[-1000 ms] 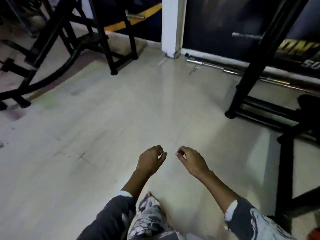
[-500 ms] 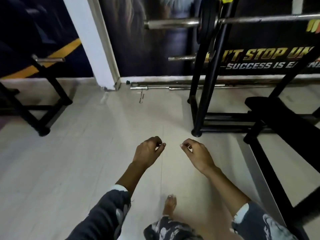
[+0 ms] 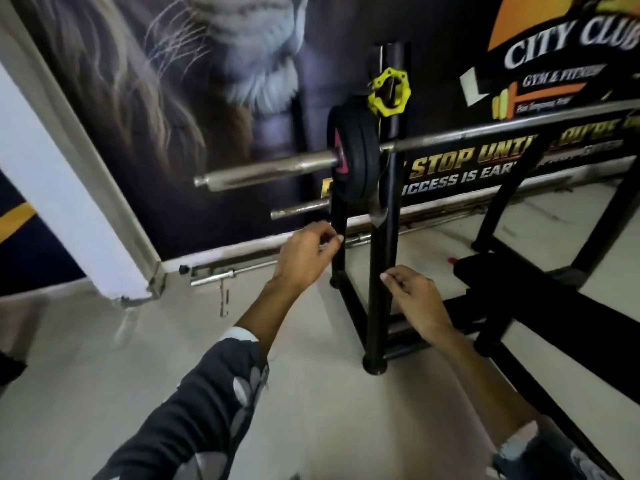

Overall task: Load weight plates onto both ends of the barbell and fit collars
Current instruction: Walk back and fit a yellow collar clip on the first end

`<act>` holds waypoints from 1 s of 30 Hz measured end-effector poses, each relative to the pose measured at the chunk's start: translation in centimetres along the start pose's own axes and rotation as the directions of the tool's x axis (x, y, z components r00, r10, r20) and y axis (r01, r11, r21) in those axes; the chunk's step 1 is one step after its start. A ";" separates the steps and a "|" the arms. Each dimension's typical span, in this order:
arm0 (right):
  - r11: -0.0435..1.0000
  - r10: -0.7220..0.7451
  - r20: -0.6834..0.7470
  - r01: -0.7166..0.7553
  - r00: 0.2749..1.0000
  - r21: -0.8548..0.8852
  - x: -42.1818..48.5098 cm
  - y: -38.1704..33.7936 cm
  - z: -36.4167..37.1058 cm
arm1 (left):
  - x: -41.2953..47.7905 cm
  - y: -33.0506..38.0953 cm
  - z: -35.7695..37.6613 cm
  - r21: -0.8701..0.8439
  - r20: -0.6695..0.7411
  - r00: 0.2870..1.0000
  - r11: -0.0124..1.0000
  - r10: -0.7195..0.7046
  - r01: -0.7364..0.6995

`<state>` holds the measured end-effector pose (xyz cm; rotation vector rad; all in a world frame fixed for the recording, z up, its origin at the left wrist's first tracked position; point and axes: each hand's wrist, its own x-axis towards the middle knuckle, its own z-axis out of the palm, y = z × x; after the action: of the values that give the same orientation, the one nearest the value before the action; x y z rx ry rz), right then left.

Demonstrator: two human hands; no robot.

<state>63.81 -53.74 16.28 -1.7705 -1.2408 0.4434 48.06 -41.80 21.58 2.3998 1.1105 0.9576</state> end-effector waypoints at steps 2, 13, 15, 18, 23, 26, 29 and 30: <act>0.998 0.003 -0.072 0.002 0.997 0.063 4.4 0.0 -0.4 | 7.2 -1.2 0.4 -0.036 -0.051 0.995 0.996 0.083 -0.085; 0.924 0.013 -0.523 0.189 0.852 0.331 29.2 -6.3 -3.1 | 35.1 -4.6 2.2 -0.218 0.057 0.935 0.919 0.349 -0.330; 0.916 0.048 -0.523 0.172 0.851 0.363 32.1 -6.1 -3.8 | 35.5 -5.0 3.1 -0.317 0.088 0.933 0.897 0.350 -0.307; 0.841 0.147 -0.444 0.125 0.884 0.527 35.2 -5.7 -5.0 | 35.7 -5.3 3.6 -0.346 0.041 0.929 0.878 0.367 -0.331; 0.646 0.127 -0.150 0.033 0.981 0.763 38.0 -5.7 -6.6 | 35.7 -5.5 4.0 -0.364 -0.013 0.917 0.852 0.399 -0.376; 0.644 0.099 -0.105 0.017 0.990 0.765 38.3 -5.2 -7.1 | 35.7 -5.5 4.0 -0.365 -0.009 0.930 0.865 0.367 -0.345; 0.658 0.055 -0.145 0.073 0.988 0.749 37.6 -5.7 -7.7 | 35.4 -5.3 3.9 -0.393 -0.017 0.938 0.860 0.346 -0.325; 0.649 0.039 -0.165 0.100 0.986 0.755 37.3 -6.2 -8.0 | 35.4 -5.3 3.9 -0.403 -0.013 0.941 0.859 0.339 -0.316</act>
<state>82.09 -24.08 32.94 -1.0159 -0.7714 0.6662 64.50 -11.34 31.44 2.2845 0.4254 1.0879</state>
